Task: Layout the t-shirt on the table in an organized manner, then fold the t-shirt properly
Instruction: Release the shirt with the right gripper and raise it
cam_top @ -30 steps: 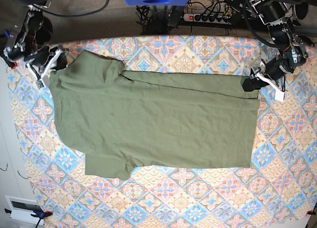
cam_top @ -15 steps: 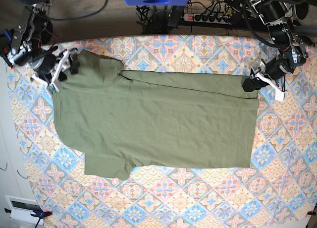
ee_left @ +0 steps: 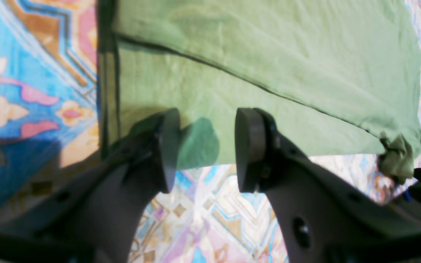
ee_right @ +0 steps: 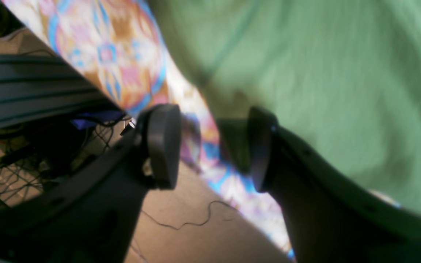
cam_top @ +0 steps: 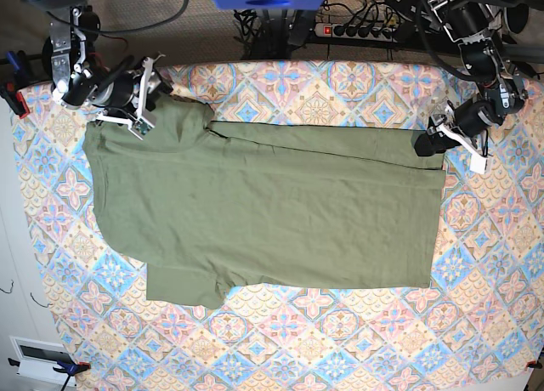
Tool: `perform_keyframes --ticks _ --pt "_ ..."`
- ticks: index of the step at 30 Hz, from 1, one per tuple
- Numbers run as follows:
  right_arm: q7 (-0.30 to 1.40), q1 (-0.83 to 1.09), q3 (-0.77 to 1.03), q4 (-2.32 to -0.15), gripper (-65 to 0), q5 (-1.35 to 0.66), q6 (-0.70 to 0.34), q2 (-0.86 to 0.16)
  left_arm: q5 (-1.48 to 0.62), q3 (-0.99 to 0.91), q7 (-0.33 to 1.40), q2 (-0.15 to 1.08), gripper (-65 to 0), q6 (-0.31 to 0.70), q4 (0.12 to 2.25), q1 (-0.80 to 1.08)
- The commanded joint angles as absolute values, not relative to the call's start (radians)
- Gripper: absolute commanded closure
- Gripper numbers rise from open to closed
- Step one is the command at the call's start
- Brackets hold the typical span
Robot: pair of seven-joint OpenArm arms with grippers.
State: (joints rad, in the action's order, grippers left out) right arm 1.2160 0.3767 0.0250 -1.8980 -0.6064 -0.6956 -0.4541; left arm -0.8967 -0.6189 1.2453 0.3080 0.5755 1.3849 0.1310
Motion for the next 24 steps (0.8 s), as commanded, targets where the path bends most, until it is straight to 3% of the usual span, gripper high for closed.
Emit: perform_keyframes --ticks 1,11,18,24 --pt "1.194 0.354 0.016 -1.911 -28.5 -0.621 -0.698 -0.470 -0.920 -0.624 1.231 0.329 -24.5 0.581 1.400 0.124" --pt "1.191 0.340 -0.094 -1.910 -28.5 -0.315 -0.698 -0.463 -0.920 -0.624 1.231 0.326 -24.5 0.581 1.400 0.122" --pt "1.188 0.340 -0.140 -1.910 -27.1 -0.216 -0.698 -0.461 -0.920 -0.624 1.231 0.326 -24.5 0.581 1.400 0.120" --pt "1.170 0.340 -0.140 -1.910 -4.8 -0.222 -0.698 -0.461 -0.920 -0.624 1.231 0.326 -24.5 0.581 1.400 0.120"
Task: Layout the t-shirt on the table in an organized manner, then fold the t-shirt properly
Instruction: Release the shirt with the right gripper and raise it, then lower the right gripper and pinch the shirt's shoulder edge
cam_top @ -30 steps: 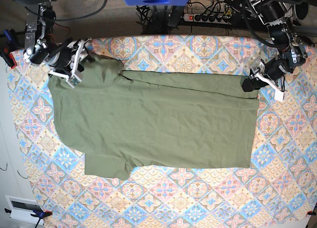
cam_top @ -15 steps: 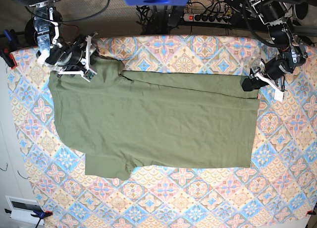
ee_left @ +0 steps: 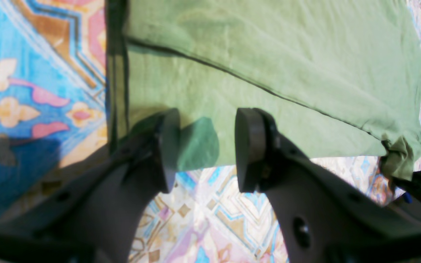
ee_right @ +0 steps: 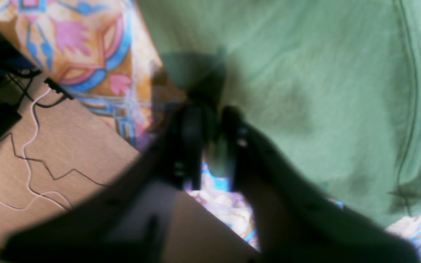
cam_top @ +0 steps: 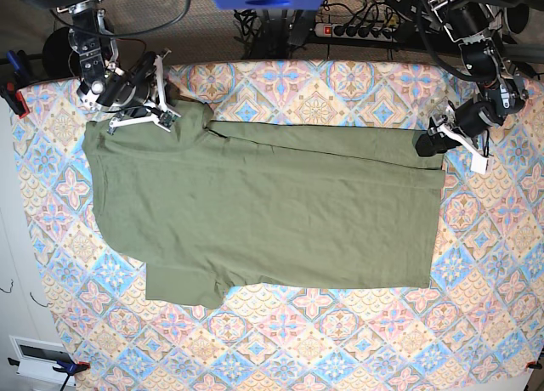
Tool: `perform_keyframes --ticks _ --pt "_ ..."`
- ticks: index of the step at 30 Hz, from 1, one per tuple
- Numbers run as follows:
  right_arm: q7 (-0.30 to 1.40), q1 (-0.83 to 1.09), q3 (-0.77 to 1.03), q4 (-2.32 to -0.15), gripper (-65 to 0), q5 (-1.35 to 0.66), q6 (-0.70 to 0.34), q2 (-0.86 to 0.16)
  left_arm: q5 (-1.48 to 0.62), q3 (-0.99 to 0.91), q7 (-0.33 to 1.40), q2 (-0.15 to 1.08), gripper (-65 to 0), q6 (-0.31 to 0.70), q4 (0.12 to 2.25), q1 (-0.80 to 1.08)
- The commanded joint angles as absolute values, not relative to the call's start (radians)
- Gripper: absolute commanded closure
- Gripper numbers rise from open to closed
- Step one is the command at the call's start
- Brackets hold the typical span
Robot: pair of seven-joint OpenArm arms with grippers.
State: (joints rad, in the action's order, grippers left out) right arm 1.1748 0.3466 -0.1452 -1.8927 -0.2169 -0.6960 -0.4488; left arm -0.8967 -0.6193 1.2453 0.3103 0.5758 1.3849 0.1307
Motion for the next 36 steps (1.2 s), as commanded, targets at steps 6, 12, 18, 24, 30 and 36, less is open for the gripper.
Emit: perform_keyframes --ticks 6,12,18,24,30,36 --pt "1.170 0.340 -0.130 -1.917 -5.2 -0.222 -0.698 -0.463 -0.921 -0.624 1.231 0.326 -24.5 0.581 1.400 0.119" --pt "1.171 0.341 -0.002 -1.922 -5.2 -0.234 -0.698 -0.460 -0.921 -0.624 1.231 0.326 -24.5 0.581 1.400 0.122" --pt "1.179 0.320 0.145 -1.931 -5.2 -0.381 -0.698 -0.460 -0.921 -0.624 1.231 0.326 -24.5 0.581 1.400 0.122" --pt "1.182 0.200 0.171 -1.925 -5.2 -0.455 -0.698 -0.460 -0.921 -0.624 1.231 0.325 -24.5 0.581 1.400 0.119" --pt "1.211 0.116 0.165 -1.922 -5.2 -0.455 -0.698 -0.460 -0.921 -0.624 1.231 0.325 -24.5 0.581 1.400 0.122" --pt "1.296 0.160 0.111 -1.933 -12.0 -0.455 -0.698 -0.461 -0.921 -0.624 1.231 0.325 -25.0 0.581 1.400 0.122"
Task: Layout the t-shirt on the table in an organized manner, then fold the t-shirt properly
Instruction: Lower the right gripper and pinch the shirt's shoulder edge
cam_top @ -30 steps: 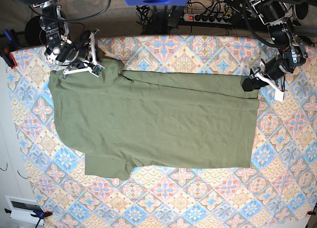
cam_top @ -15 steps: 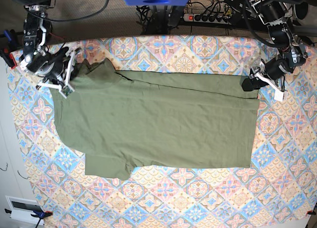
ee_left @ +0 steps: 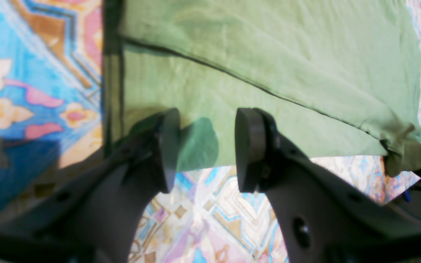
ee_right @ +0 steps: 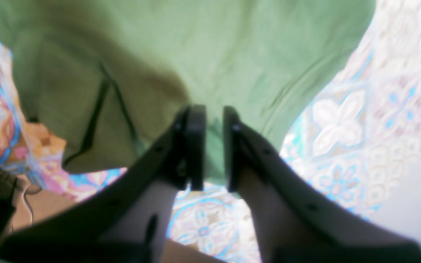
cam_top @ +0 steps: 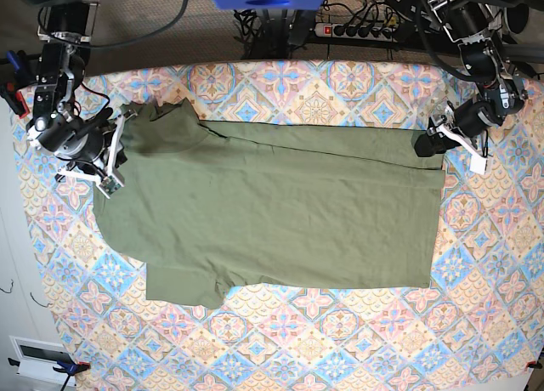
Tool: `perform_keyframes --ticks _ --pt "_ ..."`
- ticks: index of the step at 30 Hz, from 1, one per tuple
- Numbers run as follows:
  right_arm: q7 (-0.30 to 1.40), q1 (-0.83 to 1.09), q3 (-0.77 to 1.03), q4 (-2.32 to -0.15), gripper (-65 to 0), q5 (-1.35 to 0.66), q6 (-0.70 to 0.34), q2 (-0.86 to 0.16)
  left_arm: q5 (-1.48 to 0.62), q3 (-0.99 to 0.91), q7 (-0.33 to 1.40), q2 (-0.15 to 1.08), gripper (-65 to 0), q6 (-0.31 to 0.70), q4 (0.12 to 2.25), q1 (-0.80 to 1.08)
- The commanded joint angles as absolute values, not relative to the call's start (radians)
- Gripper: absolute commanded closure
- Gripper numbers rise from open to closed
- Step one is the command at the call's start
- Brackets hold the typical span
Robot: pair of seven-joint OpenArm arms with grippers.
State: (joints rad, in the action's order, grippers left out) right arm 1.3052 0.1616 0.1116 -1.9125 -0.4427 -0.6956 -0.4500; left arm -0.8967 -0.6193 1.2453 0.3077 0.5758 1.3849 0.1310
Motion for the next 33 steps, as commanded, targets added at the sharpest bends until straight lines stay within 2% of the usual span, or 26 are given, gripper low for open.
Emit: perform_keyframes --ticks 1,5,8,14,21,28,33 --pt "1.294 0.183 0.096 -1.933 -14.7 -0.455 -0.698 -0.463 -0.921 -0.624 1.231 0.325 -25.1 0.581 1.400 0.122" --pt "1.290 0.288 0.082 -1.972 -26.7 -0.455 -0.698 -0.467 -0.921 -0.624 1.231 0.325 -25.1 0.581 1.400 0.119" --pt "1.290 0.321 0.074 -1.977 -30.5 -0.455 -0.698 -0.467 -0.921 -0.624 1.231 0.325 -25.1 0.581 1.400 0.117" --pt "1.290 0.328 0.064 -1.975 -31.0 -0.455 -0.698 -0.466 -0.921 -0.624 1.231 0.325 -25.1 0.581 1.400 0.117" --pt "1.210 0.320 -0.064 -1.965 -31.1 -0.450 -0.698 -0.464 -0.921 -0.624 1.231 0.325 -25.1 0.581 1.400 0.117" --pt "1.191 0.318 -0.070 -1.926 -30.7 -0.298 -0.698 -0.461 -0.921 -0.624 1.231 0.325 -25.1 0.581 1.400 0.116" --pt "1.194 0.298 -0.082 -1.910 -30.7 -0.285 -0.698 -0.460 -0.921 -0.624 1.231 0.323 -24.9 0.581 1.400 0.116"
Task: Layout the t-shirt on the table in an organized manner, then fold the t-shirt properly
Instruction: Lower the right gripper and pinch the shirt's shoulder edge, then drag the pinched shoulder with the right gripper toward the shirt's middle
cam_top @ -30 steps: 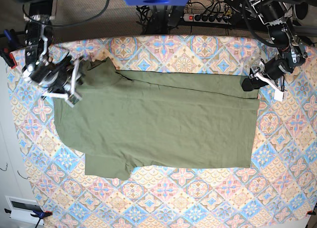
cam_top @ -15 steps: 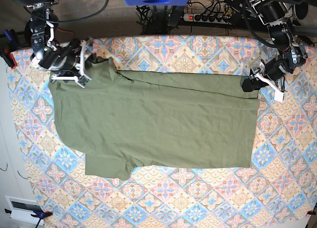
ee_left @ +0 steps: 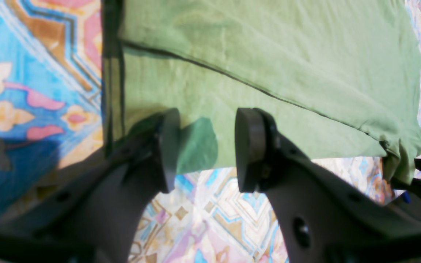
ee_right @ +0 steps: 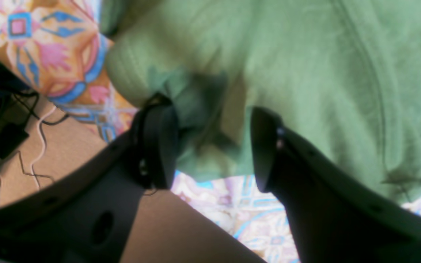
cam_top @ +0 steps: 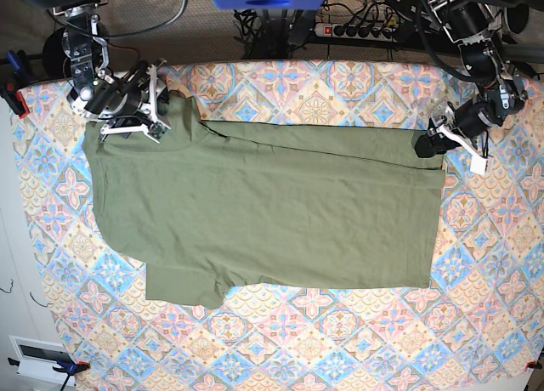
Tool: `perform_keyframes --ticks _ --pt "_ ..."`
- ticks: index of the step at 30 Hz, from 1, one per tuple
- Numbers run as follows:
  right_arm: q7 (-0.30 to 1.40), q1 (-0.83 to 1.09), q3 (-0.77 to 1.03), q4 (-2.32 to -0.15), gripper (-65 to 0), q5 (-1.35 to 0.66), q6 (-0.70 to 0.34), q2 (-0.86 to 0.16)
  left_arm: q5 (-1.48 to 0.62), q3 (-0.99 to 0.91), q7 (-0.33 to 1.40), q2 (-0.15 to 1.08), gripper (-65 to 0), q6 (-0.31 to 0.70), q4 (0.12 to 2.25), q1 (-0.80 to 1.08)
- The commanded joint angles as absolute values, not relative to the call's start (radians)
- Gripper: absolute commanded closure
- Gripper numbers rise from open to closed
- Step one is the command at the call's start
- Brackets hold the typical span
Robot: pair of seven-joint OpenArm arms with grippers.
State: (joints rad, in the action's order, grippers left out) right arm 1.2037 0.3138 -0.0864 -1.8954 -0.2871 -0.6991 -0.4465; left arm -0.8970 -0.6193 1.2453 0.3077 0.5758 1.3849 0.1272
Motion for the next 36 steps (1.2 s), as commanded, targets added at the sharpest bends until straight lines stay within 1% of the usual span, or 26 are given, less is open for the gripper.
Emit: perform_keyframes --ticks 1,6,9,10,11,12,14,15,16,18,22,26,28,32,36 --pt "1.194 0.291 -0.097 -1.910 -30.8 -0.285 -0.698 -0.460 -0.921 -0.624 1.231 0.323 -24.9 0.581 1.400 0.116" --pt "1.191 0.243 -0.189 -1.886 -30.7 -0.278 -0.698 -0.460 -0.921 -0.624 1.231 0.323 -24.8 0.581 1.400 0.116" --pt "1.191 0.236 -0.205 -1.851 -30.0 -0.278 -0.698 -0.460 -0.921 -0.624 1.231 0.323 -24.7 0.581 1.400 0.116" --pt "1.191 0.236 -0.205 -1.844 -28.0 -0.278 -0.698 -0.460 -0.921 -0.624 1.231 0.323 -24.7 0.581 1.400 0.116" --pt "1.191 0.236 -0.205 -1.842 -24.3 -0.278 -0.698 -0.460 -0.921 -0.624 1.231 0.323 -24.6 0.581 1.400 0.116" --pt "1.191 0.236 -0.205 -1.842 -19.5 -0.283 -0.698 -0.460 -0.921 -0.624 1.231 0.323 -24.5 0.581 1.400 0.116" --pt "1.191 0.236 -0.203 -1.848 -7.3 -0.285 -0.698 -0.461 -0.921 -0.624 1.231 0.323 -24.5 0.581 1.400 0.116" --pt "1.191 0.236 -0.203 -1.850 -2.3 -0.285 -0.698 -0.464 -0.921 -0.624 1.231 0.323 -24.5 0.581 1.400 0.116" --pt "1.191 0.236 -0.203 -1.853 -0.7 -0.285 -0.698 -0.466 -0.921 -0.624 1.231 0.323 -24.5 0.581 1.400 0.116" --pt "1.191 0.234 -0.182 -1.873 -1.9 -0.286 -0.698 -0.466 -0.921 -0.624 1.231 0.323 -24.5 0.581 1.400 0.117" --pt "1.194 0.240 -0.054 -1.914 -2.0 -0.286 -0.698 -0.466 -0.921 -0.624 1.231 0.323 -24.5 0.581 1.400 0.117" --pt "1.194 0.234 0.028 -1.911 -2.0 -0.288 -0.698 -0.464 -0.921 -0.624 1.231 0.323 -24.5 0.581 1.400 0.120" --pt "1.194 0.213 0.041 -1.911 -2.0 -0.288 -0.698 -0.463 -0.921 -0.624 1.231 0.323 -24.5 0.581 1.400 0.120" --pt "1.201 0.085 0.035 -1.908 -2.0 -0.289 -0.698 -0.461 -0.921 -0.624 1.231 0.323 -24.5 0.581 1.400 0.120" --pt "1.201 0.024 0.035 -1.859 -2.0 -0.289 -0.698 -0.458 -0.921 -0.624 1.231 0.323 -24.5 0.581 1.400 0.122"
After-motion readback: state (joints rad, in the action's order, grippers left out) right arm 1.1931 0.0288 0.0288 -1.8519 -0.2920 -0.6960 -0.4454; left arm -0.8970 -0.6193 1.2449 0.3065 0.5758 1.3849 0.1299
